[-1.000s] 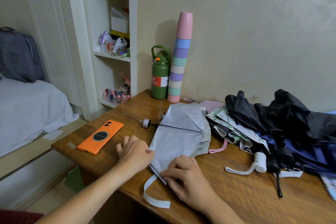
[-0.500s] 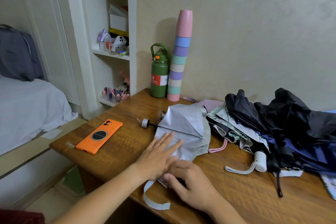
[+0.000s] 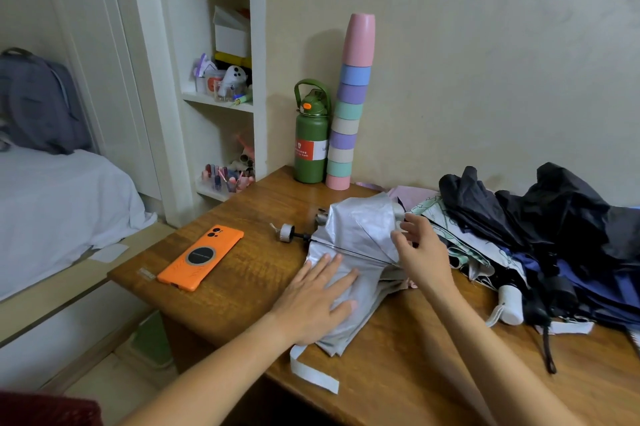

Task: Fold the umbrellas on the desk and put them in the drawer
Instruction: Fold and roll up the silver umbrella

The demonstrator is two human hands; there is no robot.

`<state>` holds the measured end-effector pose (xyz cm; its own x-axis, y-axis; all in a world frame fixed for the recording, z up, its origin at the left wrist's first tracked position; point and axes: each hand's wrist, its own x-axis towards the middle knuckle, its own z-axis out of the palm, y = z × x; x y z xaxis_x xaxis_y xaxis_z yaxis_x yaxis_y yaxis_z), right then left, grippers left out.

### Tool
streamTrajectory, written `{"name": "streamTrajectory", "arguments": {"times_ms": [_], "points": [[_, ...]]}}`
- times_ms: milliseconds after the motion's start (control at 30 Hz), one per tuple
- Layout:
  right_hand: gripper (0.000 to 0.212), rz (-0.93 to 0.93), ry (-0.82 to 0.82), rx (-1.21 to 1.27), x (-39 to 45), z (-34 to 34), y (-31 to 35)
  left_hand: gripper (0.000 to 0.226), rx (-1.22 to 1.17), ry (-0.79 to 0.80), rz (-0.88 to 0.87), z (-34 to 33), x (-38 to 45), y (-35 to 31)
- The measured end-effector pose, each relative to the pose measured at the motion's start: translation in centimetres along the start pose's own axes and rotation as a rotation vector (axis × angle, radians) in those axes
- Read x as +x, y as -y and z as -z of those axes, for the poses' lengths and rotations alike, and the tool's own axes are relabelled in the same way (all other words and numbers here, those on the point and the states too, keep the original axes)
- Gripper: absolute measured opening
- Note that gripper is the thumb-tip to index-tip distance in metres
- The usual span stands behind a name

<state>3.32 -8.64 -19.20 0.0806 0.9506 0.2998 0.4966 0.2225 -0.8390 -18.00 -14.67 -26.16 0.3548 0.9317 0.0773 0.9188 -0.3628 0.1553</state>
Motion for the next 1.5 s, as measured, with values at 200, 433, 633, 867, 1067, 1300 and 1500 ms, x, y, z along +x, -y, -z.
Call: {"name": "streamTrajectory", "arguments": {"times_ms": [200, 433, 633, 867, 1067, 1300, 1500], "points": [[0.068, -0.128, 0.066, 0.120, 3.7, -1.9, 1.8, 0.063, 0.003, 0.004, 0.002, 0.1, 0.1, 0.1], [0.079, 0.157, 0.066, 0.232, 1.3, -2.1, 4.2, 0.068, -0.038, -0.030, -0.005, 0.1, 0.1, 0.0], [0.058, 0.419, 0.158, -0.005, -5.8, -1.8, 2.4, 0.064, -0.065, -0.160, 0.005, 0.8, -0.4, -0.5], [0.058, 0.401, 0.252, -0.046, -10.3, -2.0, -0.9, 0.055, -0.217, -0.424, 0.174, -0.1, -0.6, -0.4], [0.048, 0.422, 0.248, -0.071, -10.5, -1.8, -0.3, 0.031, -0.420, -0.774, 0.274, 0.4, -1.1, 1.0], [0.056, 0.366, 0.348, 0.047, -10.7, -1.1, 0.7, 0.039, -0.672, -0.628, 0.129, 1.1, -1.3, 1.4], [0.060, 0.303, 0.497, 0.116, -10.7, -1.2, 1.1, 0.017, -0.808, -0.440, -0.040, 1.9, -1.8, 0.5]]}}
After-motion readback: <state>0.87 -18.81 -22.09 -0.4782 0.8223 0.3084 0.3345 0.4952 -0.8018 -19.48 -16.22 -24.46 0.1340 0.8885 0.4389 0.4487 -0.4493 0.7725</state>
